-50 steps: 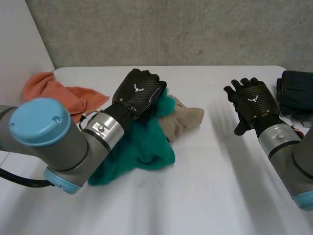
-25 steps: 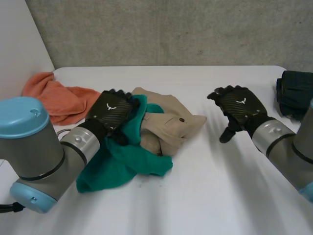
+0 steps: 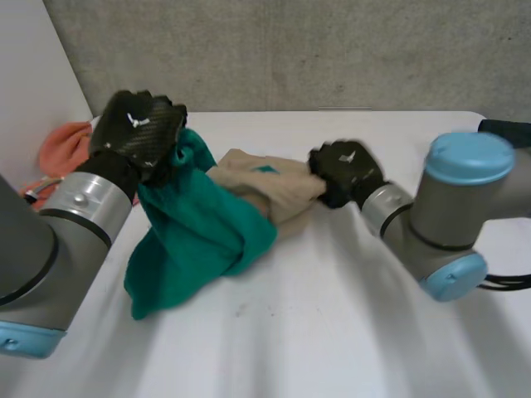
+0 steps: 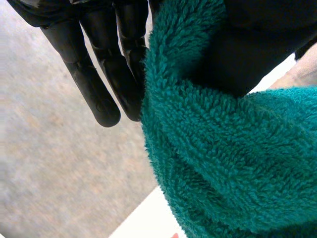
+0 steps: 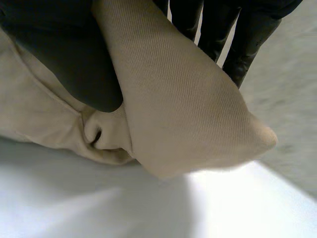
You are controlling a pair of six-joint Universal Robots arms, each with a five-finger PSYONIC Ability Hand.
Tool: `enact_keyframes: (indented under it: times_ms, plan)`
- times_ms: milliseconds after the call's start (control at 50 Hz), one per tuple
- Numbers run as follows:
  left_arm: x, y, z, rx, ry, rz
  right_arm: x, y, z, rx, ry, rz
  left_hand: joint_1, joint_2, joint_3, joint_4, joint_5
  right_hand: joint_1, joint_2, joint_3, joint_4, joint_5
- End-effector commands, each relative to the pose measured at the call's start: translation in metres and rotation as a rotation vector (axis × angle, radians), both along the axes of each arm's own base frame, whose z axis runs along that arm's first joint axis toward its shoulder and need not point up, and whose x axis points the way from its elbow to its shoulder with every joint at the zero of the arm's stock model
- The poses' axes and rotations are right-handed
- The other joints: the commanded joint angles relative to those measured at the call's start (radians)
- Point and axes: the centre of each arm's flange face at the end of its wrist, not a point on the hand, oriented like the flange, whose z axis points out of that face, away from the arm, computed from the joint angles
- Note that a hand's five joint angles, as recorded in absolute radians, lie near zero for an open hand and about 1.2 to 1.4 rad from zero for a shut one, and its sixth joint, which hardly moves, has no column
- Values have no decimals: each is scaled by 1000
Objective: Fold the laundry.
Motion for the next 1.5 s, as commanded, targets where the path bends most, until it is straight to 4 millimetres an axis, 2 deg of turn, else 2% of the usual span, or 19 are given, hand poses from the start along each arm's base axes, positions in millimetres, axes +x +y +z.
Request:
enact_keyframes:
  times_ms: [20, 100, 220, 320, 400, 420, 480, 500, 600, 660, 680, 720, 840, 920, 1080, 1160, 1240, 1320, 1500]
  plan:
    - [4, 8, 17, -47, 24, -2, -69, -24, 54, -142, 24, -251, 290, 202, 215, 199, 252, 456, 226, 237, 221, 262]
    - [4, 10, 13, -28, 14, -4, -87, -22, 53, -149, 86, -277, 290, 202, 215, 199, 252, 456, 226, 237, 221, 262]
    - [6, 17, -7, 25, -17, -9, -95, -8, 49, -155, 144, -278, 290, 202, 215, 199, 252, 456, 226, 237, 221, 262]
    - [8, 10, -3, -3, -17, 10, -101, 0, 54, -166, 129, -293, 290, 202, 215, 199, 252, 456, 226, 237, 221, 262]
    - [19, -25, 21, -111, 15, 85, -108, -1, 53, -160, 132, -309, 290, 202, 215, 199, 252, 456, 226, 237, 221, 262]
    - [27, -49, 34, -171, 24, 137, -108, 0, 53, -161, 133, -308, 290, 202, 215, 199, 252, 456, 226, 237, 221, 262]
    - [42, -88, 56, -271, 30, 219, -108, 1, 52, -163, 139, -307, 290, 202, 215, 199, 252, 456, 226, 237, 221, 262]
    - [55, -115, 72, -335, 36, 273, -108, 2, 52, -159, 137, -306, 290, 202, 215, 199, 252, 456, 226, 237, 221, 262]
    - [84, -177, 85, -424, 40, 375, -108, 4, 47, -140, 138, -305, 241, 153, 166, 150, 203, 456, 226, 237, 221, 262]
    - [90, -199, 71, -407, 40, 416, -106, 9, 43, -128, 142, -293, -793, -880, -868, -884, -831, 456, 226, 237, 221, 262]
    - [89, -202, 64, -392, 40, 425, -105, 11, 42, -125, 143, -289, -932, -1019, -1007, -1023, -970, 456, 226, 237, 221, 262]
    - [86, -202, 47, -344, 36, 440, -104, 14, 40, -117, 146, -283, -931, -1018, -1006, -1022, -969, 456, 226, 237, 221, 262]
    - [60, -177, -3, -194, -3, 375, -93, 26, 34, -101, 153, -238, -932, -1019, -1007, -1023, -970, 456, 226, 237, 221, 262]
    - [26, -137, -27, -103, -36, 277, -91, 29, 33, -97, 154, -228, -931, -1019, -1006, -1022, -969, 456, 226, 237, 221, 262]
    - [-22, -30, -66, 68, -107, 47, -90, 31, 32, -91, 157, -224, -931, -1019, -1006, -1022, -969, 456, 226, 237, 221, 262]
    - [-53, 39, -77, 148, -86, -148, -89, 34, 30, -84, 160, -221, -928, -1016, -1003, -1019, -966, 456, 226, 237, 221, 262]
    - [-67, 69, -80, 226, -8, -232, -82, 42, 29, -84, 162, -191, -926, -1013, -1000, -1017, -964, 456, 226, 237, 221, 262]
    - [-72, 81, -83, 327, 73, -265, -79, 45, 28, -81, 163, -178, -923, -1010, -998, -1014, -961, 456, 226, 237, 221, 262]
    - [-93, 82, -91, 433, 176, -316, -76, 51, 25, -74, 172, -166, -858, -946, -933, -949, -896, 456, 226, 237, 221, 262]
